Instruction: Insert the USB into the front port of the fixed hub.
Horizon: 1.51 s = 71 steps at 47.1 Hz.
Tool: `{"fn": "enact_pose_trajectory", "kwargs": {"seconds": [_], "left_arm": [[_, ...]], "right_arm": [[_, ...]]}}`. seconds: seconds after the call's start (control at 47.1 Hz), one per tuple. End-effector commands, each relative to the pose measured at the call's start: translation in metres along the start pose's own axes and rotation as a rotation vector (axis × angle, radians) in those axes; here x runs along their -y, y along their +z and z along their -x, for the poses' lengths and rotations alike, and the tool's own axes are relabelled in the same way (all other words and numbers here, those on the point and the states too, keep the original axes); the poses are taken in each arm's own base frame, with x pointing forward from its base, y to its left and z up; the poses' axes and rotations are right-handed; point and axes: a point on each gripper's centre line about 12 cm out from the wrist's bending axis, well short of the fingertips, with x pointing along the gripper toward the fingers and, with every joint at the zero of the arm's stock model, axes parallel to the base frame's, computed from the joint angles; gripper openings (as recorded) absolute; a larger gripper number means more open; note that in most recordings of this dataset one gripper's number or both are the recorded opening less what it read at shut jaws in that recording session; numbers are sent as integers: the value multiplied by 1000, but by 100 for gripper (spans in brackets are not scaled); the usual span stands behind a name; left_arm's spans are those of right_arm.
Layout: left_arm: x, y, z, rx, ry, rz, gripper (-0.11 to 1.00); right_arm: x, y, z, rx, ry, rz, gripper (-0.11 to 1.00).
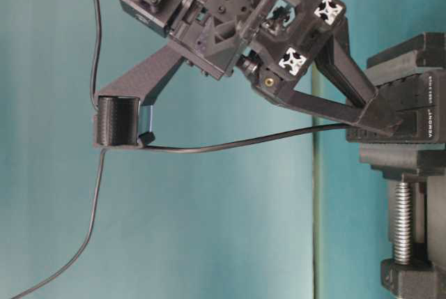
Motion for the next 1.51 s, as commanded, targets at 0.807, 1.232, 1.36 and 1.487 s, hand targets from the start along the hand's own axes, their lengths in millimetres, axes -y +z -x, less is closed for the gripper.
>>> {"fn": "enact_pose_trajectory", "kwargs": {"seconds": [0.807,1.232,1.36,1.487], "left_arm": [[0,5,0,15,-1,0,0],[0,5,1,18,-2,2,0],[0,5,2,20,-2,3,0],[1,6,2,26,-2,2,0]], "right_arm": [[-15,1,-2,-8,21,28,5],[-14,2,-1,-9,19,22,43],[-15,6,2,4,21,25,59],[-15,9,6,15,22,24,62]]}}
